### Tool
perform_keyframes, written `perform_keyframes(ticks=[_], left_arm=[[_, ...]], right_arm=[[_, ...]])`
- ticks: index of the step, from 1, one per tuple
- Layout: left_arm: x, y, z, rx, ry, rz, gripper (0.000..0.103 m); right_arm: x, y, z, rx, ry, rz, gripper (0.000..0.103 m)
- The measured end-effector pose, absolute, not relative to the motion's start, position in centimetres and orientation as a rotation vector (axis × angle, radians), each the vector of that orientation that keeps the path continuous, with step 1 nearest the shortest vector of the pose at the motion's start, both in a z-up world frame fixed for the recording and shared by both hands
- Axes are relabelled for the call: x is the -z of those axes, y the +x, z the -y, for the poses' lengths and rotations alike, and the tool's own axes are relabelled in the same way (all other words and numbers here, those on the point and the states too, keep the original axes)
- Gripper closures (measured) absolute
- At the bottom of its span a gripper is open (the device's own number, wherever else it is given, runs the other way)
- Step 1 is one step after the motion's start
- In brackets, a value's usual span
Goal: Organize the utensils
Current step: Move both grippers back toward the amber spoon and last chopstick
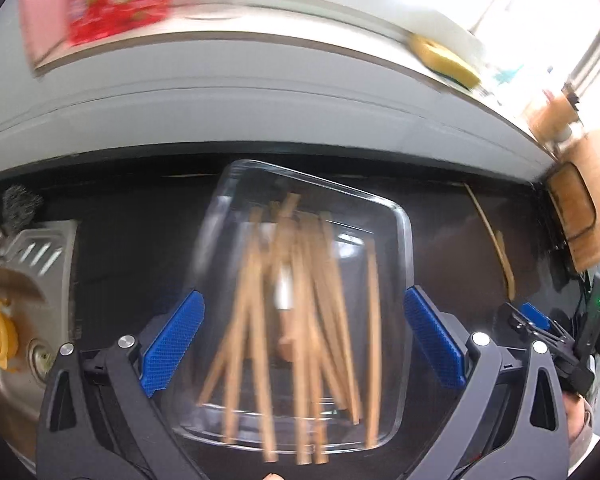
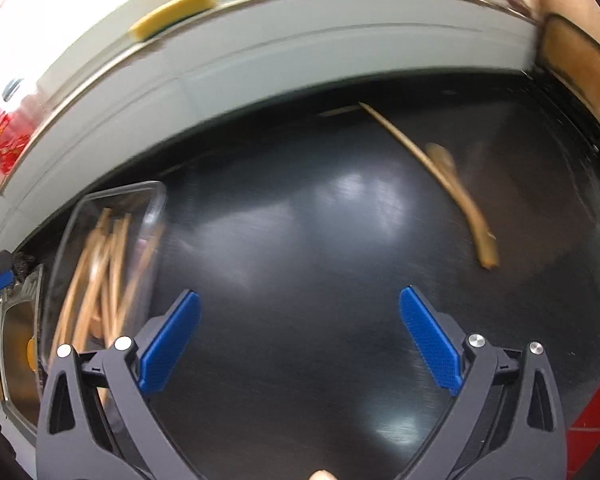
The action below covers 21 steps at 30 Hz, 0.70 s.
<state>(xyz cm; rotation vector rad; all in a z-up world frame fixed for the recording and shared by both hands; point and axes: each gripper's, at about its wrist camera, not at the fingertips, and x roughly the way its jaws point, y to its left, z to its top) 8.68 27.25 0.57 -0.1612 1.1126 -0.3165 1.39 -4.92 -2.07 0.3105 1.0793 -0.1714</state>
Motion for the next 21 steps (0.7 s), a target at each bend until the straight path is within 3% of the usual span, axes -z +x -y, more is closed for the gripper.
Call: perform_keyframes(ticks=[15, 16, 17, 19, 21], left_arm=[[2.3, 7.9, -9.5, 0.486, -0.028, -1.23, 0.006], [2.4, 7.8, -8.7, 0.488, -0.024, -1.233, 0.006], [2.4, 7.6, -8.3, 0.489, -0.021, -1.235, 0.006], [2.5, 7.4, -7.3, 0.485, -0.021, -1.246, 0.006], [2.6, 7.3, -6.9, 0.471, -0.026, -1.251, 0.006]], right_arm=[[3.4, -2.9, 19.3, 0.202, 0.351, -1.058, 0.007], [3.5, -2.6, 20.3, 0.191, 0.366, -1.059, 0.011], [3.7, -2.2, 21.1, 0.18, 0.381, -1.062, 0.025], [4.5, -1.0, 22.7, 0.154, 0.41, -1.085, 0.039], [5.3, 0.3, 23.8, 0.132, 0.397, -1.11, 0.042]])
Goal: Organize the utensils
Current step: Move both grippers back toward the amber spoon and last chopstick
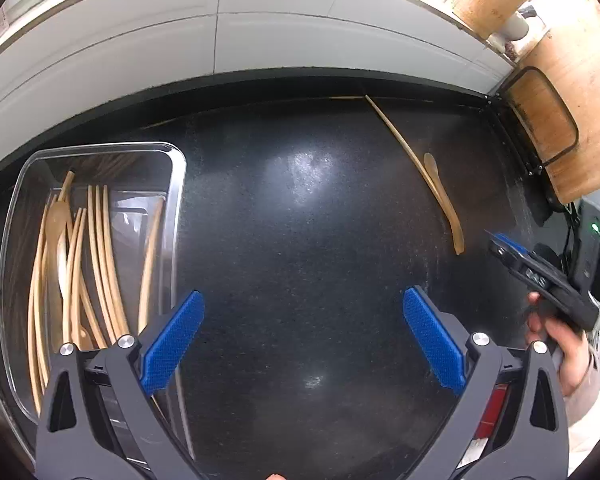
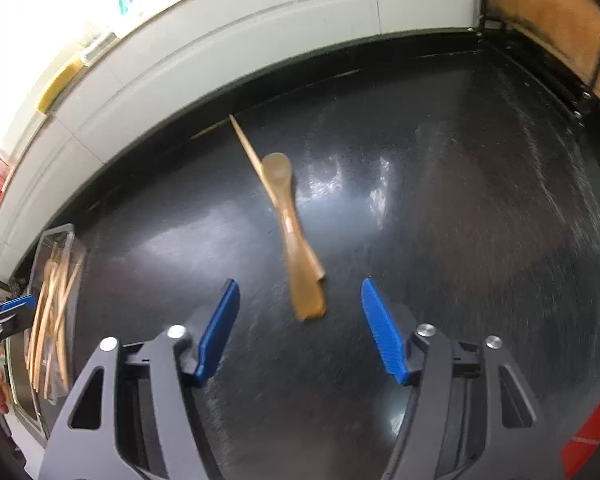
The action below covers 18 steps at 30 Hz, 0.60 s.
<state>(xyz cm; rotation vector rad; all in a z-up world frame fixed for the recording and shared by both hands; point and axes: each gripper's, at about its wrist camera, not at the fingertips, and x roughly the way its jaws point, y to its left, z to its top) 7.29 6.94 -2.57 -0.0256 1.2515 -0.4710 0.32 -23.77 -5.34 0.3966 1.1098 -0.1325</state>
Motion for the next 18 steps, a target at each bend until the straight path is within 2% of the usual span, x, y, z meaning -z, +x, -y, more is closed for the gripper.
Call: perform_keyframes(ticks=[7, 11, 15, 18], left_arm=[[2.6, 7.5, -7.1, 0.365, -0.076, -1.248, 0.006], [2.5, 7.4, -7.0, 0.335, -0.093, -1.247, 0.006], [2.5, 7.3, -6.0, 0.307, -0.089, -1.246, 0.006], [2.5, 7.2, -5.0, 0.297, -0.095, -1.243, 0.006]], right_arm=[[6.6, 4.2, 24.3, 0.037, 0.322, -1.128, 0.044], [7.6, 5.5, 24.2, -0.005, 0.285, -1.162, 0.053], [8.3, 6.3, 24.3, -0.039, 0.261, -1.184, 0.055], [8.7, 6.9, 24.3, -0.068, 0.244, -1.198, 0.062]])
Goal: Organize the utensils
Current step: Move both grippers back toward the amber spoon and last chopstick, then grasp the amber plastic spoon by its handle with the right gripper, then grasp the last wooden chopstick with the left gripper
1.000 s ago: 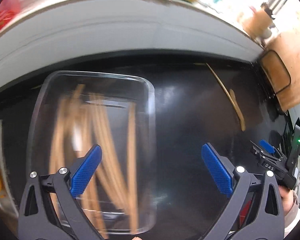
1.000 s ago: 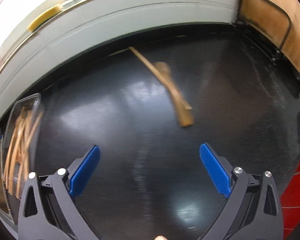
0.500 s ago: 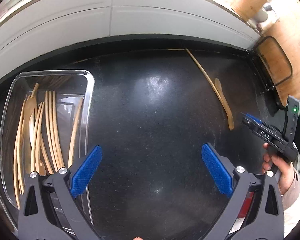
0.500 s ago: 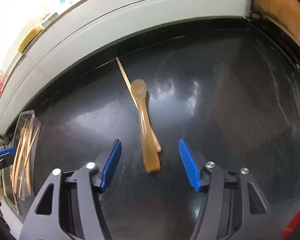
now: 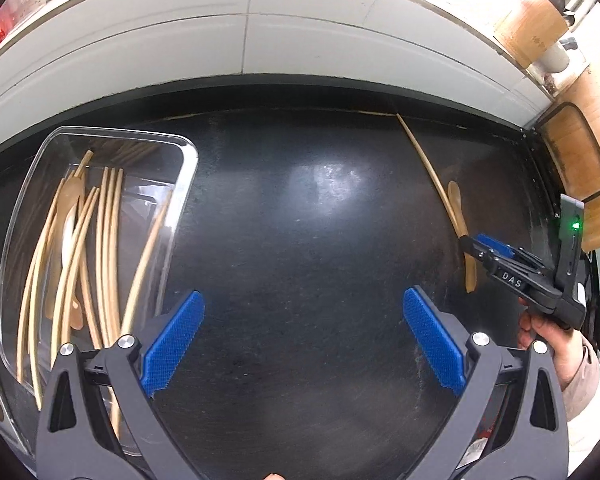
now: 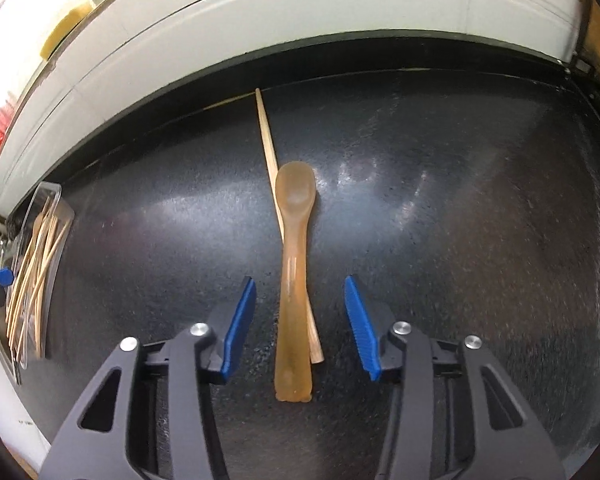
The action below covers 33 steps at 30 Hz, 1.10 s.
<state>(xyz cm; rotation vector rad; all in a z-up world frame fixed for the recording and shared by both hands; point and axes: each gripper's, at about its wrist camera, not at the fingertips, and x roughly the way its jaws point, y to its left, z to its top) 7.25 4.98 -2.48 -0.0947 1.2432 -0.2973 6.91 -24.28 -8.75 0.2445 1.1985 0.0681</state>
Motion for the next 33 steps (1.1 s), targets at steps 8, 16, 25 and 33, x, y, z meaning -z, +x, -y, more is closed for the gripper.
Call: perform_keyframes(ticks=[8, 16, 25, 33], left_arm=[[3.0, 6.9, -3.5, 0.277, -0.093, -1.263, 0.006], [4.0, 7.7, -0.1, 0.285, -0.06, -1.286, 0.006], [5.5, 10.9, 4.4, 0.195, -0.074, -1.282, 0.006], [9.4, 13.7, 11.5, 0.163, -0.018, -1.333, 0.006]], right_arm=[[9.5, 7.8, 24.6, -0.135, 0.226, -1.211, 0.083], [9.7, 8.0, 25.6, -0.198, 0.284, -1.203, 0.089], [8.5, 7.7, 27.8, -0.22, 0.275, -1.168, 0.089], [9.1, 7.8, 30.4, -0.179, 0.245, -1.181, 0.089]])
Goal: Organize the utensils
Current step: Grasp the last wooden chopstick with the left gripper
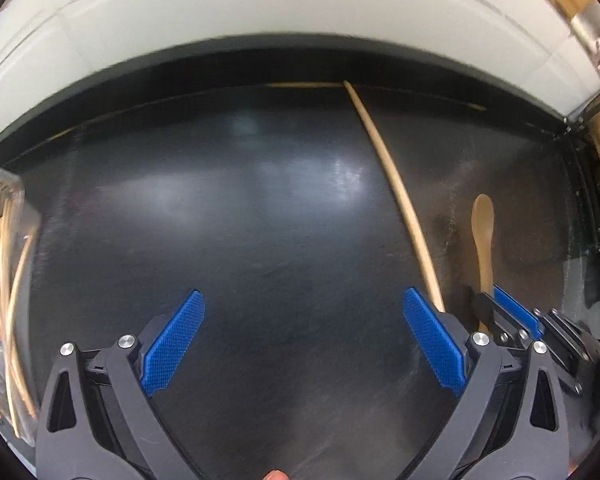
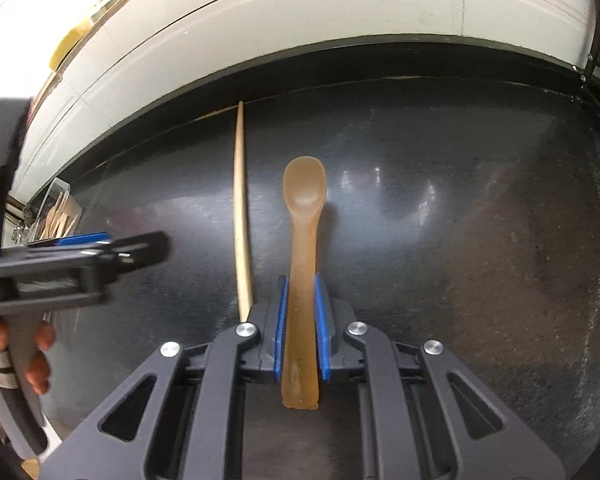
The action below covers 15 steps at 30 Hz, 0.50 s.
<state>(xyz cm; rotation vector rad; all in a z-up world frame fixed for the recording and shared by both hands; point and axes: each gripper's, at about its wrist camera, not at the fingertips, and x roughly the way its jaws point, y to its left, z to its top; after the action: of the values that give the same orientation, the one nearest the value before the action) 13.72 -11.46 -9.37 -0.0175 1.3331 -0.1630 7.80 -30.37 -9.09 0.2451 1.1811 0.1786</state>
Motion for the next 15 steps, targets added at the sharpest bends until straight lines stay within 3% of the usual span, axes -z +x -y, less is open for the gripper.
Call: perform_keyframes(ticks=[15], left_arm=[[11.3, 16.4, 17.0, 0.05, 0.052, -1.294, 0.005]], right_arm=[[9.9, 8.8, 29.8, -0.173, 0.096, -1.15, 0.089]])
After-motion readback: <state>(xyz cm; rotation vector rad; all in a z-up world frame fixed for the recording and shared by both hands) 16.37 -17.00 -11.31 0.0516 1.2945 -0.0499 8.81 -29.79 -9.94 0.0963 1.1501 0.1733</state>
